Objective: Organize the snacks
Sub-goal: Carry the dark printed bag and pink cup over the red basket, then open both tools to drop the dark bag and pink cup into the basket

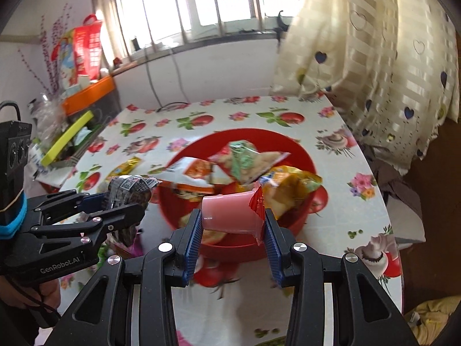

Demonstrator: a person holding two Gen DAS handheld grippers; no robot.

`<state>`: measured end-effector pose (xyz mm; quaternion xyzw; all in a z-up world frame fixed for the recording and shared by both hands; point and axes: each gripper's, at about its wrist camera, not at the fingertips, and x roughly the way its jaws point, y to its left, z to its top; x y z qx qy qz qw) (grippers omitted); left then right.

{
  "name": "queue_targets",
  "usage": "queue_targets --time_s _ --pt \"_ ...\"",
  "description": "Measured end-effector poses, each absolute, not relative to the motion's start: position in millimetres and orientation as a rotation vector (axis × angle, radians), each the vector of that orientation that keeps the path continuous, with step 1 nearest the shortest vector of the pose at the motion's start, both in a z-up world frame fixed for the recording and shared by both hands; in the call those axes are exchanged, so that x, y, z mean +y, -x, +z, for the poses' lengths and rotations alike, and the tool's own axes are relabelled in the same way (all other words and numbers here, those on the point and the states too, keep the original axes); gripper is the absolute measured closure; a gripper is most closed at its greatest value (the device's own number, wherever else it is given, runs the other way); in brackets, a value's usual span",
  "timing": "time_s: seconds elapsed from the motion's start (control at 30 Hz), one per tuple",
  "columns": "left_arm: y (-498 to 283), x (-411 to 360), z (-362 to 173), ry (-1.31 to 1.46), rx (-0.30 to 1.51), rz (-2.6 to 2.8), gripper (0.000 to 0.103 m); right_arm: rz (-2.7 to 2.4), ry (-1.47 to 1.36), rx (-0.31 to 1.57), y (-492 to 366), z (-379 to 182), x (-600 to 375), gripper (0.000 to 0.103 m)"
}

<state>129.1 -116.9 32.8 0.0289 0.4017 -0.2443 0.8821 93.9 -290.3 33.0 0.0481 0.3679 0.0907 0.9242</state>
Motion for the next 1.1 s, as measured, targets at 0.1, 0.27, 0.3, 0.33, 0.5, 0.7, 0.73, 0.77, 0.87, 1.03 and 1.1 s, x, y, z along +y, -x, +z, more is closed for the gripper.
queue_targets --time_s 0.1,0.27,0.3,0.33,0.5,0.7,0.73,0.77,0.87,1.03,1.1 --pt "-141.0 -128.6 27.4 -0.065 0.854 -0.53 0.063 0.18 -0.108 0.77 -103.8 26.4 -295.8 0.064" --pt "-163.4 -142.6 16.7 -0.069 0.895 -0.538 0.063 0.171 -0.096 0.794 -123.8 15.8 -300.2 0.064" --pt "-167.6 -144.9 15.5 -0.078 0.891 -0.534 0.063 0.17 -0.096 0.797 -127.0 14.4 -300.8 0.064" --pt "-170.9 -146.2 14.9 -0.079 0.891 -0.533 0.063 0.17 -0.095 0.8 -131.6 12.1 -302.0 0.064" --pt "-187.5 -152.1 14.4 -0.082 0.883 -0.543 0.063 0.169 -0.083 0.806 -148.4 6.7 -302.9 0.064" --pt "-197.1 -156.5 15.8 -0.108 0.863 -0.553 0.063 0.178 -0.074 0.824 -163.7 0.6 -300.0 0.064" --pt "-194.2 -156.7 16.0 -0.114 0.857 -0.564 0.063 0.184 -0.07 0.827 -163.2 0.0 -298.7 0.064" --pt "-190.8 -156.9 14.7 -0.124 0.849 -0.563 0.063 0.191 -0.065 0.83 -162.6 -0.7 -297.7 0.063" --pt "-186.9 -156.0 13.1 -0.127 0.835 -0.566 0.062 0.199 -0.066 0.846 -160.8 -4.8 -297.4 0.062" --pt "-179.8 -154.7 13.8 -0.14 0.825 -0.569 0.057 0.191 -0.046 0.814 -149.5 2.2 -297.3 0.053" --pt "-178.4 -151.7 13.9 -0.132 0.825 -0.564 0.056 0.192 -0.057 0.806 -146.3 5.9 -298.1 0.052"
